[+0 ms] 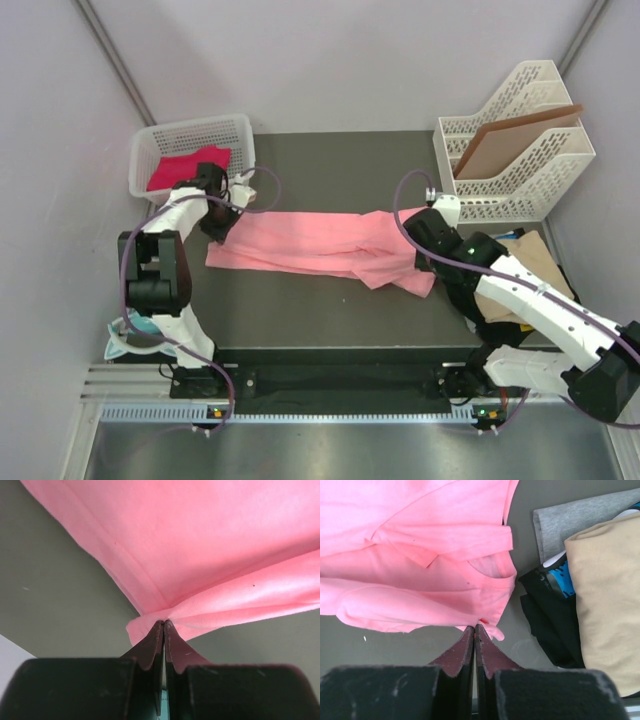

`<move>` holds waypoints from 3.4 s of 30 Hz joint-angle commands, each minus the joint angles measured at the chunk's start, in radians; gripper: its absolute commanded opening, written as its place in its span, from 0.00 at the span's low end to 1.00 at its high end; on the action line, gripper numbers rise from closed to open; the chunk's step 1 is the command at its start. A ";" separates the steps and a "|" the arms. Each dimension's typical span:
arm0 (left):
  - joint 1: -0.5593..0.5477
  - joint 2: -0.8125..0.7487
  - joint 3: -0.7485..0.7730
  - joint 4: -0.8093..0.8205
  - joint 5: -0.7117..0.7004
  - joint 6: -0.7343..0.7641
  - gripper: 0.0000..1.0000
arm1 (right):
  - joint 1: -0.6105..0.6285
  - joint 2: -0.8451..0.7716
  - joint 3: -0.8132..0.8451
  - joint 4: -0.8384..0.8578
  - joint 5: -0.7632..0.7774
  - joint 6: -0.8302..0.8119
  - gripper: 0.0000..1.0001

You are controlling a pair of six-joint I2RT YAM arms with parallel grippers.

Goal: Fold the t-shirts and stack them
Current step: Fold the other side of the tshirt into a rectangle

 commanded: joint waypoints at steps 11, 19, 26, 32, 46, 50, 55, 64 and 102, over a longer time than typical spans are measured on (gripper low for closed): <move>-0.037 0.164 0.145 0.109 -0.140 0.016 0.04 | -0.132 0.045 0.053 0.089 -0.043 -0.129 0.00; -0.026 0.211 0.257 0.121 -0.180 -0.029 0.30 | -0.176 0.145 0.107 0.139 -0.086 -0.188 0.00; -0.028 0.060 0.233 0.144 -0.186 -0.059 0.91 | -0.218 0.237 0.125 0.195 -0.123 -0.223 0.00; -0.078 -0.160 0.022 0.124 -0.076 -0.066 0.93 | -0.262 0.335 0.160 0.243 -0.153 -0.252 0.00; -0.094 -0.035 -0.183 0.273 -0.111 -0.066 0.88 | -0.388 0.680 0.481 0.220 -0.261 -0.258 0.00; -0.086 -0.009 -0.152 0.251 -0.106 -0.061 0.87 | -0.451 0.799 0.622 0.165 -0.359 -0.252 0.16; -0.083 -0.058 -0.198 0.254 -0.105 -0.046 0.86 | -0.466 0.891 0.731 0.087 -0.261 -0.277 0.65; -0.078 -0.184 -0.264 0.195 -0.063 -0.046 0.86 | -0.372 0.532 0.420 0.177 -0.304 -0.269 0.64; -0.077 -0.026 -0.210 0.313 0.110 -0.202 0.83 | -0.013 0.636 0.268 0.355 -0.448 -0.114 0.44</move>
